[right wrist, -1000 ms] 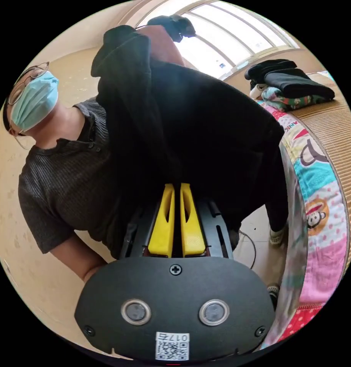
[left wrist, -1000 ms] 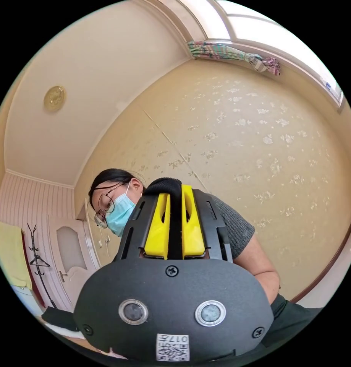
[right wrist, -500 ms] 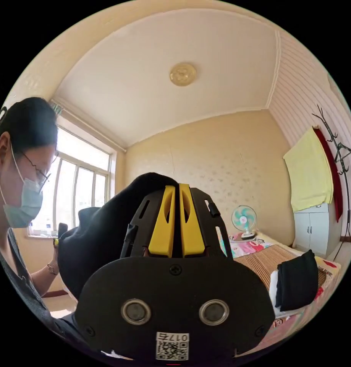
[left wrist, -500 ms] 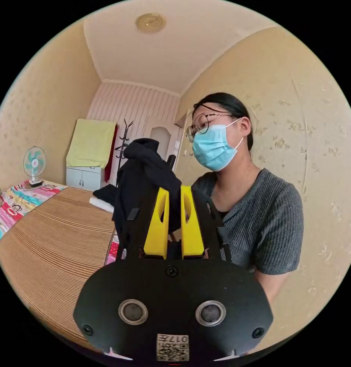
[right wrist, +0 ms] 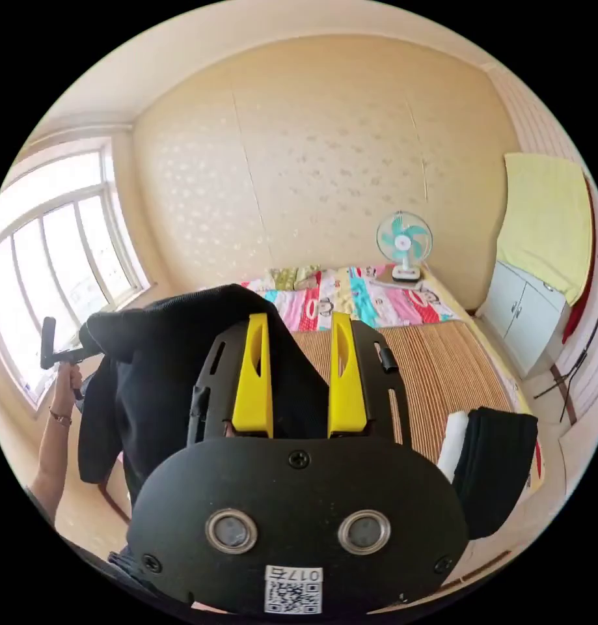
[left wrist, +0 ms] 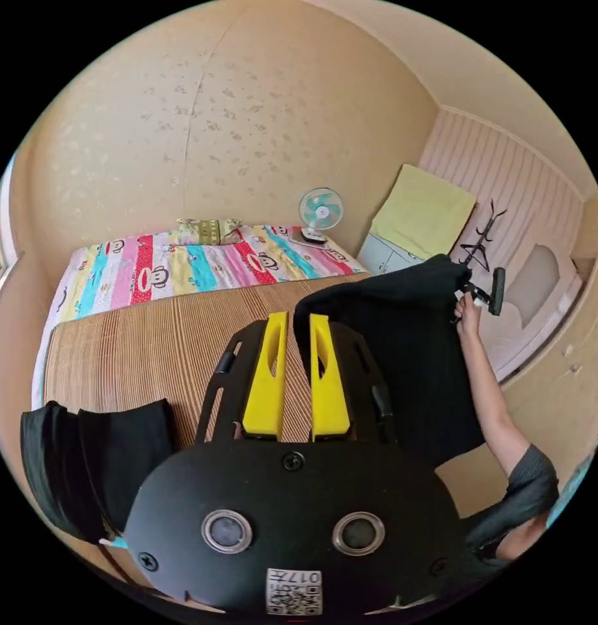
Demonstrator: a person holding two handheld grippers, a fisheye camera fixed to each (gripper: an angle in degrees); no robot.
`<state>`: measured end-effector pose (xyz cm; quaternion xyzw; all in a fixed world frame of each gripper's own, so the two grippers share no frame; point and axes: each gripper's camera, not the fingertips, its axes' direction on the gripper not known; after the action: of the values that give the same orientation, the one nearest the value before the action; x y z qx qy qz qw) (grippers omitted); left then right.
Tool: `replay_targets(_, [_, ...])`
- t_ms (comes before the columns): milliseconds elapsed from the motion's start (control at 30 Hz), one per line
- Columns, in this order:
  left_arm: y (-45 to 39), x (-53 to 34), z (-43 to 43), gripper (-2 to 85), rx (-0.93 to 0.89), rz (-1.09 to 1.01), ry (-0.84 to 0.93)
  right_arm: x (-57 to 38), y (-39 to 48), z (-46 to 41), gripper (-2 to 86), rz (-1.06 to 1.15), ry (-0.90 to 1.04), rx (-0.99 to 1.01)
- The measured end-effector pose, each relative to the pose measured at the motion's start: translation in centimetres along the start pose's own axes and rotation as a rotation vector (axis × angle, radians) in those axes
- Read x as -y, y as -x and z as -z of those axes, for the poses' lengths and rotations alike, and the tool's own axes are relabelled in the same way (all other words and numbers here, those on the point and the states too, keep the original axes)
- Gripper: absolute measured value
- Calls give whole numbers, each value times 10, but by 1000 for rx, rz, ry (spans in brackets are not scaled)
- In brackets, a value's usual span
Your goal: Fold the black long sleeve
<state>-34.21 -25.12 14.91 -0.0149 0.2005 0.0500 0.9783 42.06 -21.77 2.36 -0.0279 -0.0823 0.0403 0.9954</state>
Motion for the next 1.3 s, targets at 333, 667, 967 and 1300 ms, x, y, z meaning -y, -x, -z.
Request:
replay_targets(333, [-2,-209,-243,80,-211,-74,501,-224,47,-240,92,201,357,140])
replay_targets(667, [51,-339,-163,37,-113,115,320,-395,34,-233,35,124,261,152])
replay_targets(967, [239,-465,-32,184,-195,900,-289,-398,-22,-249,27,-4,312,362])
replay_targets(1300, [205,-469,59,37,-71,879,-662,-412,-76,-256,23,-105,338,562])
